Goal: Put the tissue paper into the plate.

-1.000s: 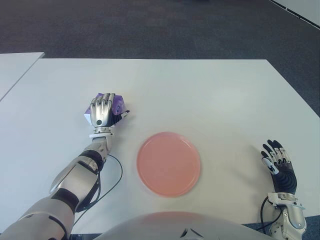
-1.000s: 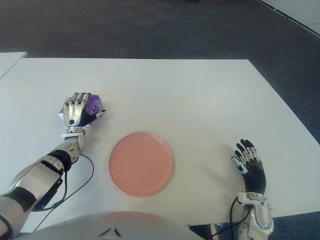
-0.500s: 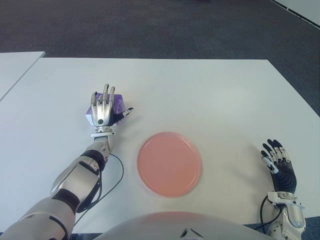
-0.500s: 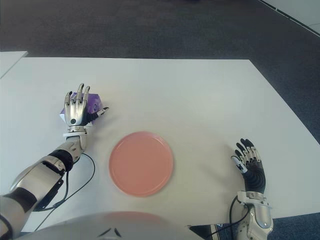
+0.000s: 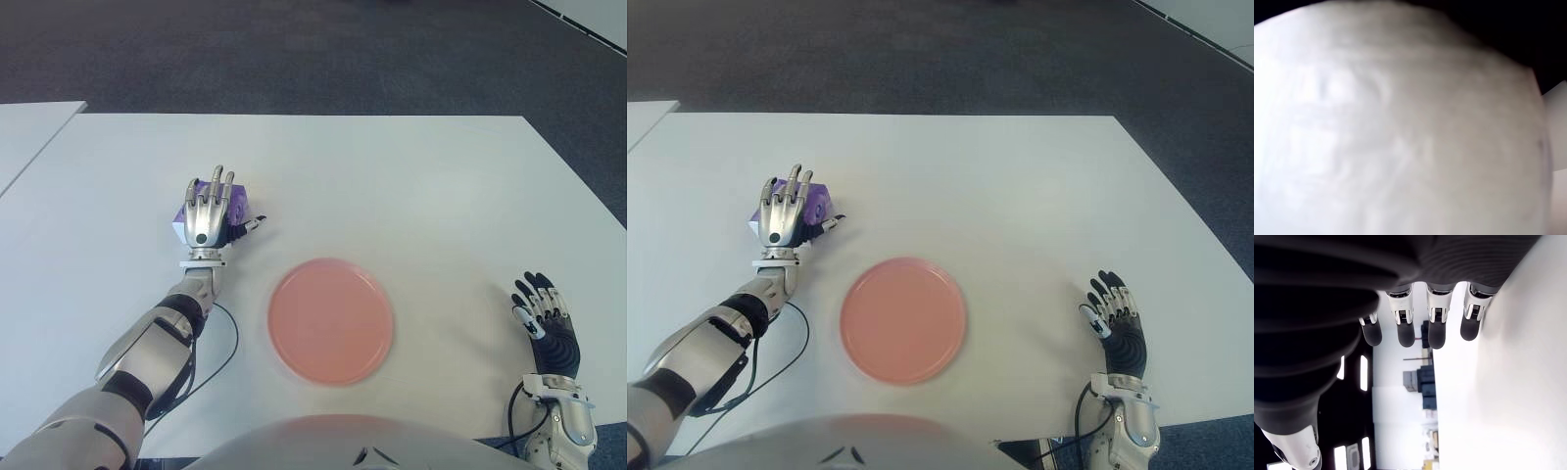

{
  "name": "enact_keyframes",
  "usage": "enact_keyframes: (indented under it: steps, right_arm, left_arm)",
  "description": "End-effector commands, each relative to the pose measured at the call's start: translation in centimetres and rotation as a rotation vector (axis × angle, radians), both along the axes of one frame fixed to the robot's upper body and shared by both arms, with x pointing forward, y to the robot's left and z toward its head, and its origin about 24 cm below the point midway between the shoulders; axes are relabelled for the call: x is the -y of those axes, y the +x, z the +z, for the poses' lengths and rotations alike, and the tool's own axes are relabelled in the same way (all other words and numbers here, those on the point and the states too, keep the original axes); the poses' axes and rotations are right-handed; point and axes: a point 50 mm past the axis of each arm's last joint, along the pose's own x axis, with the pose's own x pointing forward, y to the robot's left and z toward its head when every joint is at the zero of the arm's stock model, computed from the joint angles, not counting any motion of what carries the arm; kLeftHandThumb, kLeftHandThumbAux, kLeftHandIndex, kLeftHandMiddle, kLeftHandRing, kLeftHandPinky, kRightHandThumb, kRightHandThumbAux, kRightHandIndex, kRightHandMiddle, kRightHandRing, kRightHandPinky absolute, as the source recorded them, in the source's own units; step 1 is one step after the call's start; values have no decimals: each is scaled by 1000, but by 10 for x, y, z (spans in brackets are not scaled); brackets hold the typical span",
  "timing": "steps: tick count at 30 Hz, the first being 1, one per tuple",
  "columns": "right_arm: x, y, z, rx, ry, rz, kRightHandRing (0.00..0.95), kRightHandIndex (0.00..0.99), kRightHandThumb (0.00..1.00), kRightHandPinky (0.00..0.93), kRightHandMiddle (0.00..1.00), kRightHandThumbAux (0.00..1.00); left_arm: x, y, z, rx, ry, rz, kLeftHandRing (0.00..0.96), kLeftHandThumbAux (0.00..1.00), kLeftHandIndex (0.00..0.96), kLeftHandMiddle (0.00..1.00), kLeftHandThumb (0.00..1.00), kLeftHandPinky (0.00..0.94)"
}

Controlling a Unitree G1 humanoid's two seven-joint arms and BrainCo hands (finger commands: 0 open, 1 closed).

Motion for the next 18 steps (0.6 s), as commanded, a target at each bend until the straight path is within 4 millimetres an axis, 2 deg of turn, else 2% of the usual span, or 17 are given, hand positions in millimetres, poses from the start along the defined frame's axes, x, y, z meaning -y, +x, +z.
enact_keyframes:
  steps: [1,10,18]
  right_arm:
    - [-10,-6,-16,-60,56,-4,101,108,22,109,124,689]
    - [-12,-7,-16,-59,56,-4,101,108,22,109,124,689]
    - [-14,-9,-16,-59,55,-4,101,108,22,109,124,689]
  left_arm:
    - [-7,-13,-13,-59,50,8,0,202,0,0,173,0]
    - [-11,-14,-13,-57,76,17,0,214,0,0,161,0]
    - [-20,-15,-16,-129,93,82,0,219,0,0,136,0]
